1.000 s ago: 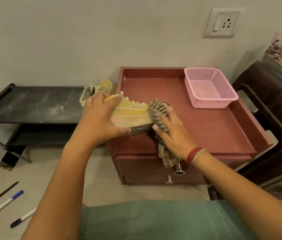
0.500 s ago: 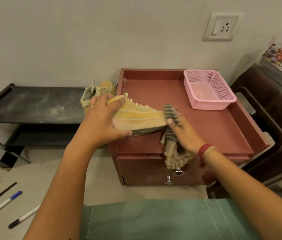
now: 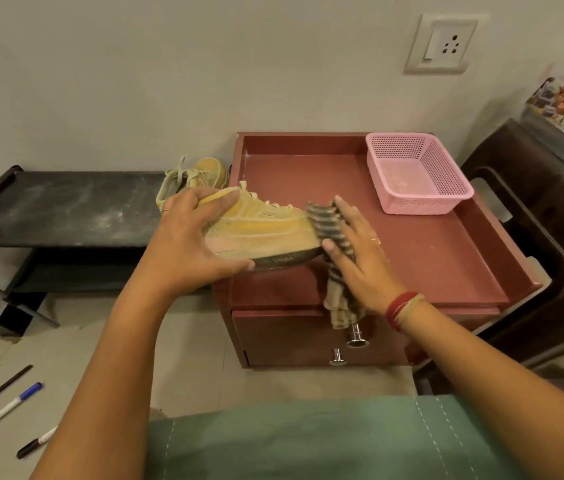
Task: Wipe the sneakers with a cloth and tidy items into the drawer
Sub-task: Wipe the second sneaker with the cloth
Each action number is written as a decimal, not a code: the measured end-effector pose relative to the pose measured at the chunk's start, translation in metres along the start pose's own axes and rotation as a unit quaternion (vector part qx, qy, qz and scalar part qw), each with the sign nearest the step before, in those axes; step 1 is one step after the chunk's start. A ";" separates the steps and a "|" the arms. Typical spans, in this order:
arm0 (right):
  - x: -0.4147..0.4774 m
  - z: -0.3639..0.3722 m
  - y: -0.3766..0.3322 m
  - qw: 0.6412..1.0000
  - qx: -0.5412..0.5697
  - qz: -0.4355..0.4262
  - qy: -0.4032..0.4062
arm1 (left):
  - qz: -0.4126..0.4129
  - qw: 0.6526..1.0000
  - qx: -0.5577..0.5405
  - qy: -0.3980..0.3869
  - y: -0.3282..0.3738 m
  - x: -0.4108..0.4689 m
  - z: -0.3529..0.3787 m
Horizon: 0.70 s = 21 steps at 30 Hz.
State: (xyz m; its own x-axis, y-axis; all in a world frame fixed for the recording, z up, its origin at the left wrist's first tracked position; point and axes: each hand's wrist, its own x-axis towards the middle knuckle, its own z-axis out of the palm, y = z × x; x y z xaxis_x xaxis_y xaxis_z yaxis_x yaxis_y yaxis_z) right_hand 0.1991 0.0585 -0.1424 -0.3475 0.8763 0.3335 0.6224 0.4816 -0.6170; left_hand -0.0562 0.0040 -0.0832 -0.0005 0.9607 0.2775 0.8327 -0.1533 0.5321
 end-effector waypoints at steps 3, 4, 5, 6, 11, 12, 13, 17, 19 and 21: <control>-0.010 0.005 -0.009 1.000 -0.015 -0.020 -0.005 | -0.009 1.000 -0.017 0.001 -0.003 -0.003 -0.001; -0.014 0.008 -0.011 0.996 -0.045 -0.071 -0.014 | -0.010 1.000 -0.021 0.002 -0.003 -0.003 -0.002; -0.017 0.008 -0.011 0.994 -0.045 -0.096 -0.025 | -0.008 1.000 -0.019 0.000 -0.003 -0.003 -0.002; -0.013 0.007 -0.006 0.996 -0.017 -0.082 -0.033 | -0.004 1.000 -0.013 -0.001 -0.001 -0.003 -0.001; -0.008 0.004 -0.007 0.998 0.061 0.013 -0.025 | 0.006 1.000 0.010 -0.002 0.004 -0.001 0.000; -0.013 0.010 -0.009 0.998 0.018 -0.045 -0.029 | 0.001 1.000 0.006 0.000 0.004 0.000 0.000; -0.016 0.015 -0.010 0.996 0.000 -0.085 -0.033 | 0.000 1.000 0.008 0.001 0.004 0.000 0.000; 0.008 0.013 0.003 0.979 0.181 0.086 0.028 | 0.006 0.999 0.042 -0.009 0.010 0.004 0.004; 0.003 0.012 -0.006 0.978 0.169 0.114 0.028 | 0.001 0.999 0.040 -0.016 0.010 0.005 0.004; -0.014 0.021 -0.016 0.996 0.078 0.038 0.011 | 0.001 0.999 0.037 -0.024 0.009 0.004 0.003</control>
State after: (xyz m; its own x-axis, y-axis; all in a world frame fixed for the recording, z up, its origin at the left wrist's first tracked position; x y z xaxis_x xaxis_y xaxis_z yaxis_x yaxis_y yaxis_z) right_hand 0.1795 0.0387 -0.1523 -0.2870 0.9106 0.2973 0.5284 0.4094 -0.7438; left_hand -0.0473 0.0075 -0.0797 0.0265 0.9704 0.2402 0.8712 -0.1403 0.4705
